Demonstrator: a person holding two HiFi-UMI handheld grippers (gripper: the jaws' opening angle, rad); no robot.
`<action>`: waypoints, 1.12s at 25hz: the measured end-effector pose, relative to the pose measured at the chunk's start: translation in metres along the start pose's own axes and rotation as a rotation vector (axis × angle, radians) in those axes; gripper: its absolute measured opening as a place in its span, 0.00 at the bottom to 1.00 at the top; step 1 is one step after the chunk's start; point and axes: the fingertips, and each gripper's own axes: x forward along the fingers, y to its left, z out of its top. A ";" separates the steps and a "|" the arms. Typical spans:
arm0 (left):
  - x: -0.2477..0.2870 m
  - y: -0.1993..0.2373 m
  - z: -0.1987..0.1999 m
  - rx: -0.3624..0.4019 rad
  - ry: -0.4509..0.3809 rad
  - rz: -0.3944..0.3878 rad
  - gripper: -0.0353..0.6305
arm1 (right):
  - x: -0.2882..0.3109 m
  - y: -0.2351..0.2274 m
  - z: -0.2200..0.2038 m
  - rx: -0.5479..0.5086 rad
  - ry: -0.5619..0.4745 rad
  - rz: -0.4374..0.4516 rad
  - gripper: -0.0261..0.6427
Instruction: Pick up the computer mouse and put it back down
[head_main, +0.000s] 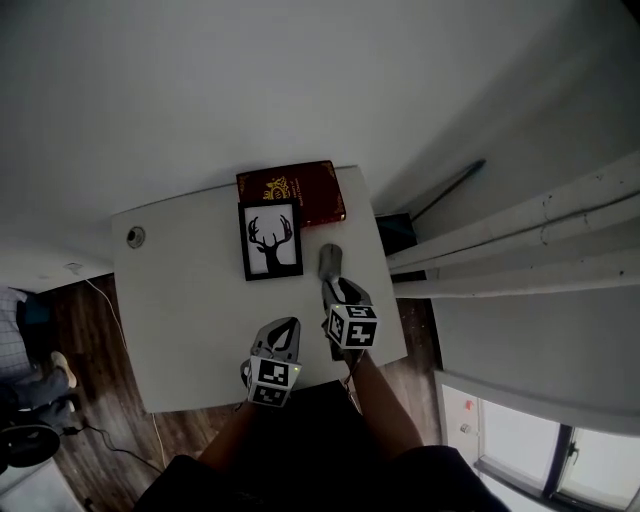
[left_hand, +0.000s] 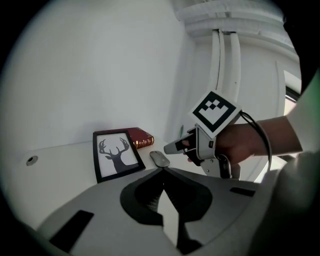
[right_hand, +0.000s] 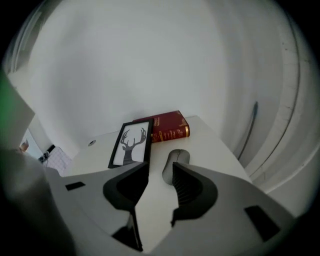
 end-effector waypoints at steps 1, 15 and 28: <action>0.005 0.001 0.001 0.004 -0.001 0.001 0.06 | 0.007 -0.004 -0.001 0.004 0.014 0.002 0.26; 0.038 0.013 -0.007 -0.009 0.074 0.030 0.06 | 0.063 -0.040 -0.016 0.111 0.133 -0.015 0.38; 0.040 0.024 -0.007 -0.017 0.081 0.044 0.06 | 0.084 -0.043 -0.019 0.192 0.183 -0.048 0.45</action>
